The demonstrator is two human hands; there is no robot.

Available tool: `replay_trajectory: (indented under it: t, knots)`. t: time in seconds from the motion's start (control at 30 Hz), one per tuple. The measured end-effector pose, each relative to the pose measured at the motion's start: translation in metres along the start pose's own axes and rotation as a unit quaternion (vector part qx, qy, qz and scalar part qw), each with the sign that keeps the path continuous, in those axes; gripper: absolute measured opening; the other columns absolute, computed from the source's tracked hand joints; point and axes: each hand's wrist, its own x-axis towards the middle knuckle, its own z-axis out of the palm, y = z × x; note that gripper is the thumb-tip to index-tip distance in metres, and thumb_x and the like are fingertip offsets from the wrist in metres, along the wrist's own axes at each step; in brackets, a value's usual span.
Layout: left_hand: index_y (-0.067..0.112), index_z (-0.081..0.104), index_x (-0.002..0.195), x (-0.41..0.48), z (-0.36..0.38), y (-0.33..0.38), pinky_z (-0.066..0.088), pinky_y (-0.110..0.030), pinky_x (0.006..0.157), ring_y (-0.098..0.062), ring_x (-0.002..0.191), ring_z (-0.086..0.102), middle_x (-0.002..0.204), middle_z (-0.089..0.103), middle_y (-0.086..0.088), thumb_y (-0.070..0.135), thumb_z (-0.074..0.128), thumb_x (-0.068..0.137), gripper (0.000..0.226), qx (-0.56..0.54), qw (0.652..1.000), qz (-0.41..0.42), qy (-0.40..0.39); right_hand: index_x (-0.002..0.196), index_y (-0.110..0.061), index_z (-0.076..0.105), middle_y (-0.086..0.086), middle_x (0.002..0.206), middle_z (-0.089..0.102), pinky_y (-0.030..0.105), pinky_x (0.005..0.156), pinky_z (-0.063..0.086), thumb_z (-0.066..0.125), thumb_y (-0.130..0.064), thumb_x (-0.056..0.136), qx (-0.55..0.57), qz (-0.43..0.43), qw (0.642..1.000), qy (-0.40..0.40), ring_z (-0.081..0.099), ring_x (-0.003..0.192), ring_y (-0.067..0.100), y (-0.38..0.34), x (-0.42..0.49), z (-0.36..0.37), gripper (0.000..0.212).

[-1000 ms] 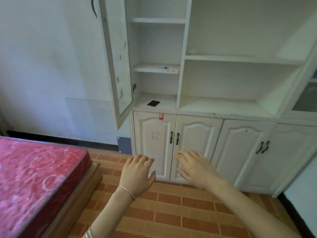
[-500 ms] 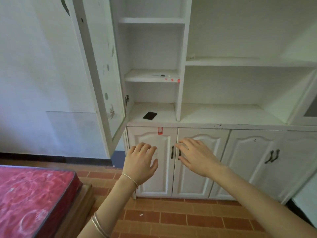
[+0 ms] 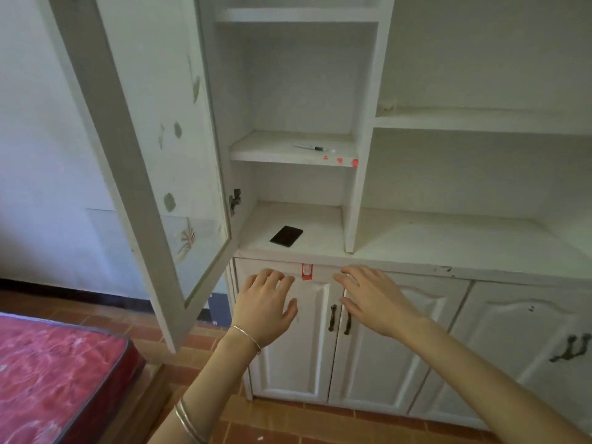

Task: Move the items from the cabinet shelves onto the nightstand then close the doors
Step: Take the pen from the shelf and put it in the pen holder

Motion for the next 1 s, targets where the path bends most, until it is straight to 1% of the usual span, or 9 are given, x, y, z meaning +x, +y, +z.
replay_trajectory:
  t: [0.1, 0.2, 0.27, 0.4, 0.53, 0.67, 0.8, 0.9, 1.0]
  knots:
    - [0.022, 0.05, 0.129, 0.044, 0.009, -0.009, 0.035, -0.035, 0.1, -0.018, 0.118, 0.047, 0.123, 0.056, 0.003, 0.041, 0.045, 0.09, 0.044, 0.007, 1.0, -0.02, 0.013, 0.14, -0.018, 0.032, 0.004, 0.144, 0.034, 0.033, 0.108, 0.022, 0.036, -0.033, 0.097, 0.004, -0.013, 1.0, 0.018, 0.029, 0.133, 0.02, 0.031, 0.038, -0.001, 0.046]
    - [0.018, 0.062, 0.114, 0.078, 0.016, -0.018, 0.048, -0.038, 0.087, -0.021, 0.103, 0.058, 0.105, 0.065, 0.0, 0.037, 0.058, 0.082, 0.037, 0.012, 0.998, -0.037, 0.043, 0.139, -0.017, 0.035, 0.004, 0.143, 0.036, 0.034, 0.107, 0.024, 0.039, -0.032, 0.097, 0.003, -0.031, 0.999, 0.027, 0.031, 0.132, 0.021, 0.059, 0.071, 0.001, 0.046]
    - [0.018, 0.064, 0.109, 0.094, 0.024, -0.022, 0.051, -0.039, 0.082, -0.021, 0.098, 0.061, 0.1, 0.066, 0.0, 0.036, 0.061, 0.08, 0.035, 0.01, 0.997, -0.051, 0.055, 0.138, -0.015, 0.038, 0.006, 0.14, 0.04, 0.035, 0.105, 0.027, 0.042, -0.03, 0.096, 0.006, -0.042, 0.998, 0.042, 0.035, 0.13, 0.023, 0.075, 0.092, 0.004, 0.045]
    - [0.017, 0.063, 0.11, 0.12, 0.032, -0.03, 0.05, -0.039, 0.082, -0.021, 0.098, 0.061, 0.101, 0.066, -0.001, 0.037, 0.055, 0.08, 0.037, 0.006, 0.996, -0.053, 0.073, 0.125, -0.009, 0.053, 0.01, 0.123, 0.056, 0.039, 0.093, 0.042, 0.054, -0.025, 0.089, 0.011, -0.046, 0.994, 0.102, 0.053, 0.112, 0.028, 0.097, 0.128, 0.009, 0.039]
    - [0.017, 0.061, 0.11, 0.165, 0.024, -0.044, 0.048, -0.036, 0.081, -0.021, 0.098, 0.059, 0.105, 0.064, -0.001, 0.038, 0.046, 0.082, 0.039, 0.023, 0.992, -0.033, 0.12, 0.116, -0.008, 0.059, 0.01, 0.114, 0.061, 0.038, 0.085, 0.049, 0.046, -0.027, 0.085, 0.012, -0.051, 0.986, 0.157, 0.059, 0.103, 0.026, 0.113, 0.164, -0.003, 0.038]
    - [0.013, 0.061, 0.112, 0.224, 0.018, -0.061, 0.046, -0.037, 0.085, -0.026, 0.104, 0.056, 0.111, 0.062, -0.005, 0.037, 0.043, 0.081, 0.043, 0.023, 0.988, -0.022, 0.152, 0.117, -0.004, 0.057, 0.012, 0.115, 0.06, 0.039, 0.088, 0.047, 0.056, -0.019, 0.087, 0.011, -0.043, 0.976, 0.215, 0.057, 0.104, 0.029, 0.133, 0.204, -0.021, 0.034]
    - [0.01, 0.057, 0.118, 0.272, 0.019, -0.073, 0.044, -0.038, 0.092, -0.027, 0.115, 0.051, 0.12, 0.058, -0.008, 0.031, 0.048, 0.079, 0.045, 0.007, 0.984, 0.006, 0.18, 0.113, -0.005, 0.06, 0.01, 0.112, 0.062, 0.036, 0.083, 0.049, 0.041, -0.024, 0.086, 0.01, -0.03, 0.968, 0.25, 0.058, 0.102, 0.027, 0.144, 0.239, -0.039, 0.038]
    - [0.009, 0.054, 0.123, 0.297, 0.023, -0.083, 0.039, -0.041, 0.1, -0.029, 0.122, 0.047, 0.125, 0.057, -0.01, 0.03, 0.051, 0.08, 0.048, 0.01, 0.981, 0.016, 0.191, 0.11, -0.003, 0.062, 0.012, 0.11, 0.062, 0.036, 0.077, 0.051, 0.049, -0.009, 0.085, 0.011, -0.019, 0.963, 0.269, 0.059, 0.098, 0.03, 0.154, 0.265, -0.049, 0.029]
    - [0.008, 0.054, 0.124, 0.314, 0.032, -0.097, 0.037, -0.044, 0.101, -0.032, 0.123, 0.047, 0.125, 0.057, -0.012, 0.025, 0.066, 0.075, 0.054, 0.017, 0.986, -0.001, 0.167, 0.113, 0.001, 0.06, 0.017, 0.114, 0.061, 0.043, 0.076, 0.053, 0.057, 0.003, 0.081, 0.009, 0.016, 0.967, 0.254, 0.058, 0.102, 0.036, 0.161, 0.29, -0.053, 0.032]
